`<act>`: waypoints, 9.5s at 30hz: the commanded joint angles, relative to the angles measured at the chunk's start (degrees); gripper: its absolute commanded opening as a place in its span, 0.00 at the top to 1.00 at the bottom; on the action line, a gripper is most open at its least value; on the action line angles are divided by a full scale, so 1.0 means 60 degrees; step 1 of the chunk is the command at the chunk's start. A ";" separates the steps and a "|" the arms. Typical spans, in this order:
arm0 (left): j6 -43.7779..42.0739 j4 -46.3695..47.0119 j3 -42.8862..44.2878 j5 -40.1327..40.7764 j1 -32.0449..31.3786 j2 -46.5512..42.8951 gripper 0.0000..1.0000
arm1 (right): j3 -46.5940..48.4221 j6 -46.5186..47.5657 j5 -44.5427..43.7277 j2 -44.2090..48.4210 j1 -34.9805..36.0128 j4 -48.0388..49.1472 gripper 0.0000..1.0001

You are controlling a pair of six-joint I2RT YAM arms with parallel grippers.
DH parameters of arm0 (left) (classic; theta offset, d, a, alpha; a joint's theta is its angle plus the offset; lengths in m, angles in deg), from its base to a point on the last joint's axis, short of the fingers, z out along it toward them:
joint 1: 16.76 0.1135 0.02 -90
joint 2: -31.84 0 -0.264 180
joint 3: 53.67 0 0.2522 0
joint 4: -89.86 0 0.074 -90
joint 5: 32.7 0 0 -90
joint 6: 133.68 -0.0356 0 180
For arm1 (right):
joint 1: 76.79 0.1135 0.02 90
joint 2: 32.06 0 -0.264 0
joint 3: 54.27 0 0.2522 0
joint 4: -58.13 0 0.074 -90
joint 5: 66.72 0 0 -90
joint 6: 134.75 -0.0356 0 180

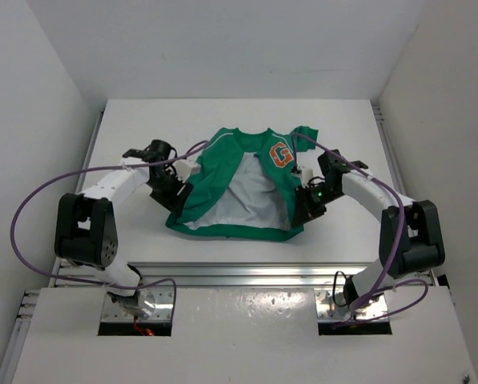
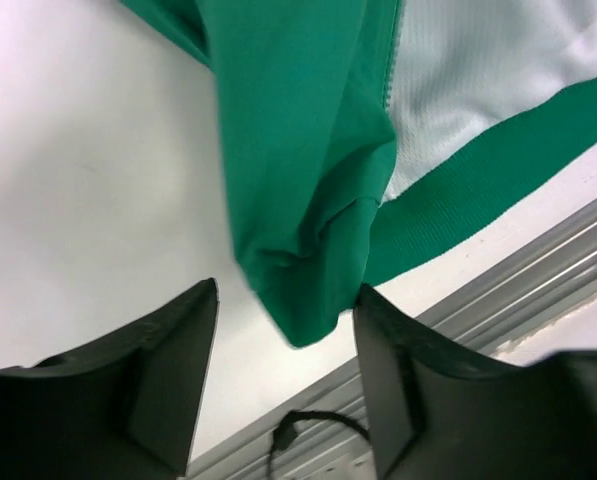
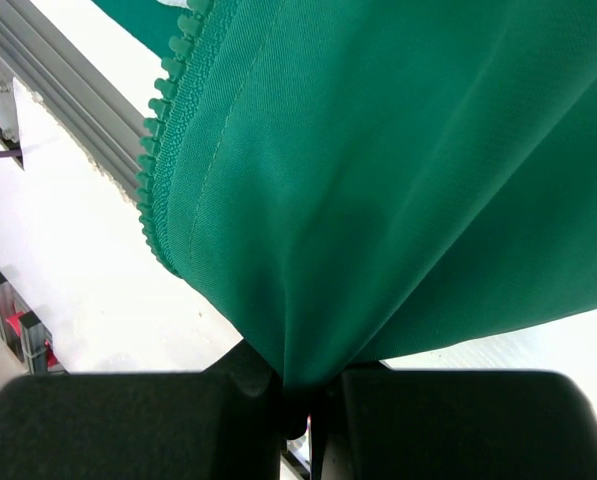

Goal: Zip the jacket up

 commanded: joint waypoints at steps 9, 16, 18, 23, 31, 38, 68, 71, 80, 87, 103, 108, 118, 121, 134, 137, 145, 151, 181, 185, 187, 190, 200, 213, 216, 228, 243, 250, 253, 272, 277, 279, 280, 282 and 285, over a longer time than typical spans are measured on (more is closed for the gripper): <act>-0.0928 -0.1593 0.2481 0.0563 -0.1225 0.0485 0.38 | 0.0328 0.0173 -0.0036 0.0124 -0.0058 -0.0042 1.00; -0.0973 -0.2152 0.2775 0.1368 -0.2309 0.0691 0.38 | 0.0255 0.0290 -0.0095 0.0139 -0.0088 -0.0130 1.00; -0.0476 -0.2152 0.2688 0.2082 -0.2500 0.0808 0.37 | 0.0270 0.0291 -0.0109 0.0168 -0.0146 -0.0159 1.00; 0.0330 -0.2357 0.2687 0.3257 -0.3101 0.1685 0.36 | 0.0138 0.0291 -0.0153 0.0242 -0.0278 -0.0115 1.00; 0.0610 -0.2796 0.3462 0.4225 -0.3556 0.2449 0.36 | -0.0008 0.0334 -0.0124 0.0344 -0.0439 -0.0115 1.00; 0.0610 -0.3601 0.4181 0.4503 -0.3863 0.3166 0.41 | -0.0082 0.0334 -0.0109 0.0344 -0.0542 0.0002 1.00; 0.0405 -0.4071 0.3420 0.4768 -0.4347 0.3723 0.57 | -0.0229 0.0320 0.0023 0.0168 -0.0732 0.0163 1.00; 0.0405 -0.4071 0.3420 0.4768 -0.4347 0.3811 0.57 | -0.0243 0.0349 0.0023 0.0183 -0.0717 0.0134 1.00; 0.0405 -0.4071 0.3420 0.4768 -0.4259 0.4119 0.60 | -0.0258 0.0408 0.0066 0.0139 -0.0776 0.0119 1.00; 0.0405 -0.4071 0.3508 0.4943 -0.4068 0.4294 0.64 | -0.0272 0.0422 0.0139 0.0081 -0.0908 0.0104 1.00; 0.0317 -0.3807 0.3420 0.5119 -0.3630 0.4382 0.94 | -0.0141 0.0525 0.0198 -0.0051 -0.0981 0.0090 1.00; 0.0215 -0.3720 0.3711 0.4373 -0.3439 0.4281 1.00 | -0.0097 0.0466 0.0301 0.0007 -0.0981 0.0090 1.00; 0.1281 0.0697 0.2605 -0.3312 -0.0672 0.0373 1.00 | -0.0902 -0.0514 0.1587 0.1603 -0.0981 0.1873 1.00; 0.2261 0.3423 0.0582 -0.4984 -0.0274 -0.0828 1.00 | -0.1107 -0.1593 0.2555 0.2027 -0.1098 0.2881 1.00; 0.8836 1.1126 -0.0767 -0.8316 -0.0260 0.0238 1.00 | -0.2133 -0.6943 0.4153 0.1268 -0.0410 1.0991 1.00; 1.1877 1.4159 -0.1384 -0.8064 -0.0260 0.0324 1.00 | -0.2103 -0.7999 0.4270 0.0595 -0.0234 1.2655 1.00; 1.3128 1.6250 -0.1196 -0.7800 -0.0436 0.0632 1.00 | -0.0819 -0.9202 0.4446 -0.0694 -0.0014 1.4679 1.00; 1.1599 1.4490 0.0473 -0.8853 -0.0436 0.1143 1.00 | -0.0141 -0.9465 0.4722 -0.1281 0.0191 1.5074 1.00; 0.6089 0.9933 0.2058 -0.8930 -0.0815 0.0954 1.00 | -0.1808 0.1291 0.3244 0.2147 0.0968 0.9885 1.00; 0.5753 1.0020 0.1780 -0.8725 -0.0904 0.0501 1.00 | -0.1855 -0.1138 0.3508 0.1664 0.0953 1.2360 1.00; 0.5665 1.0196 0.1678 -0.8637 -0.1006 0.0296 1.00 | -0.1621 -0.2080 0.3915 0.1195 0.0938 1.3457 1.00; 0.5780 1.0313 0.1677 -0.8533 -0.1007 0.0163 1.00 | -0.1284 -0.4463 0.4210 0.0492 0.0909 1.5014 1.00; 0.5695 1.0315 0.1852 -0.8724 -0.1095 0.0076 1.00 | -0.0170 -0.8448 0.5309 -0.0476 0.0967 1.7180 1.00; 0.5313 1.0109 0.2043 -0.8212 -0.1271 -0.0685 1.00 | 0.0387 -0.9686 0.5970 -0.0945 0.0894 1.8063 1.00; 0.5953 1.0356 0.1955 -0.8035 -0.1153 -0.0934 1.00 | 0.0299 -0.9379 0.5868 -0.0930 0.0821 1.7627 1.00; 0.6134 0.9787 0.2058 -0.8577 -0.1241 -0.0935 1.00 | 0.0577 -0.9786 0.5618 -0.1193 0.0660 1.7871 1.00; 0.4917 0.8498 0.2321 -0.7830 -0.1886 -0.0935 1.00 | 0.0900 -1.0110 0.5574 -0.1370 0.0777 1.7800 1.00; 0.5428 0.8965 0.2321 -0.7831 -0.1769 -0.0935 1.00 | 0.0812 -1.0081 0.5692 -0.1399 0.0806 1.7829 1.00; 0.6334 0.9902 0.2117 -0.7830 -0.1447 -0.0935 1.00 | 0.0782 -1.0037 0.5677 -0.1370 0.0791 1.7800 1.00; 0.5503 0.8893 0.2233 -0.8665 -0.1519 -0.0833 1.00 | 0.1090 -0.9802 0.5267 -0.1516 0.0674 1.7317 1.00; 0.5313 0.8805 0.2233 -0.8665 -0.1520 -0.0745 1.00 | 0.1134 -0.9788 0.5223 -0.1531 0.0660 1.7272 1.00; 0.5313 0.8805 0.2233 -0.8665 -0.1520 -0.0745 1.00 | 0.1149 -0.9787 0.5237 -0.1546 0.0660 1.7272 1.00; 0.5313 0.8805 0.2233 -0.8665 -0.1520 -0.0745 1.00 | 0.1163 -0.9788 0.5266 -0.1546 0.0645 1.7287 1.00; 0.5313 0.8805 0.2233 -0.8665 -0.1520 -0.0745 1.00 | 0.1178 -0.9788 0.5296 -0.1589 0.0660 1.7360 1.00; 0.5313 0.8805 0.2233 -0.8665 -0.1520 -0.0745 1.00 | 0.1163 -0.9817 0.5354 -0.1589 0.0689 1.7478 1.00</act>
